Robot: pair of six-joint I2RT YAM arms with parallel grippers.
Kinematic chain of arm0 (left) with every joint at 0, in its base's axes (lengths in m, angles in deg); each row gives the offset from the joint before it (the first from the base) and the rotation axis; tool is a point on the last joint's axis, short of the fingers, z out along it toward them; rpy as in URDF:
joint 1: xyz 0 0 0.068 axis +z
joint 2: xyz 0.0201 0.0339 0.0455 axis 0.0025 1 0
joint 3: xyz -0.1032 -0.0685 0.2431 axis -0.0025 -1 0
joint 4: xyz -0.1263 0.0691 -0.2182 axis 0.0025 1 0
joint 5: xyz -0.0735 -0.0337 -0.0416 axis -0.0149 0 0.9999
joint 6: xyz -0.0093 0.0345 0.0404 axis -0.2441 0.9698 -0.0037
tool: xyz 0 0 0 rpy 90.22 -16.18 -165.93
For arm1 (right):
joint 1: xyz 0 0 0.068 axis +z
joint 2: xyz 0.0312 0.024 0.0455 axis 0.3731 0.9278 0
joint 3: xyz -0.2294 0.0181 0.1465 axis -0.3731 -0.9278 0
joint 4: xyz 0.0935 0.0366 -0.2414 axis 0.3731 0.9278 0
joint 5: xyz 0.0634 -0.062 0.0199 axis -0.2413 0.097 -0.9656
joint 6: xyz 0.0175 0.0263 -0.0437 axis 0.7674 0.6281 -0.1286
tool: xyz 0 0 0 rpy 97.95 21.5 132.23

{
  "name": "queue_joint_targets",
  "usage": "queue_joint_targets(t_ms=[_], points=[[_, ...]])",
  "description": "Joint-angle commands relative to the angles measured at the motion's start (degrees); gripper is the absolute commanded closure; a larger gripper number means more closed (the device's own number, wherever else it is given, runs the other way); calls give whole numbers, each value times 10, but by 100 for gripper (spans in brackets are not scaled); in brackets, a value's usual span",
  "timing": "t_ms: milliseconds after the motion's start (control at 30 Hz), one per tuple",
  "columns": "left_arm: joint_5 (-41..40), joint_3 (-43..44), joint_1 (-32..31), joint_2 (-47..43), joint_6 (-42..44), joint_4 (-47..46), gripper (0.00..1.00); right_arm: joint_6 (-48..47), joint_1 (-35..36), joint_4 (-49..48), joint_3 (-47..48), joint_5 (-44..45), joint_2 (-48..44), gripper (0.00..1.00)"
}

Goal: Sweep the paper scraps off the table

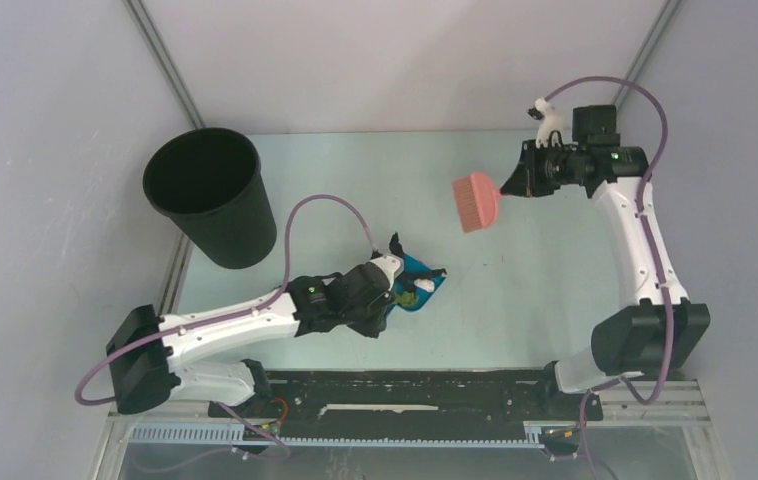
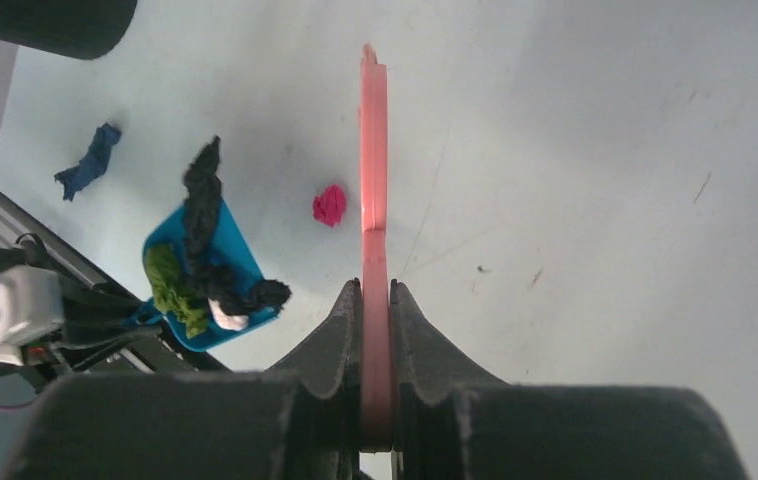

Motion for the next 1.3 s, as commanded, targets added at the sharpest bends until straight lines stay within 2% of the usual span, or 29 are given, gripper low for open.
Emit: queue_joint_targets(t_ms=[0, 200, 533, 867, 1100, 1267], points=[[-43, -4, -9, -48, -13, -11, 100, 6, -11, -19, -78, -16, -43, 100], [-49, 18, -9, -66, -15, 11, 100, -8, -19, -28, -176, -37, -81, 100], [-82, 86, 5, -86, -19, 63, 100, -34, -57, -14, -265, -77, -135, 100], [-77, 158, 69, -51, 18, 97, 100, -56, -88, 0, -311, -110, -179, 100], [-52, 184, 137, -68, 27, 100, 100, -69, -104, -38, -380, -175, -186, 100], [-39, 211, 189, -83, 42, 111, 100, -93, -105, -43, -397, -185, -176, 100]])
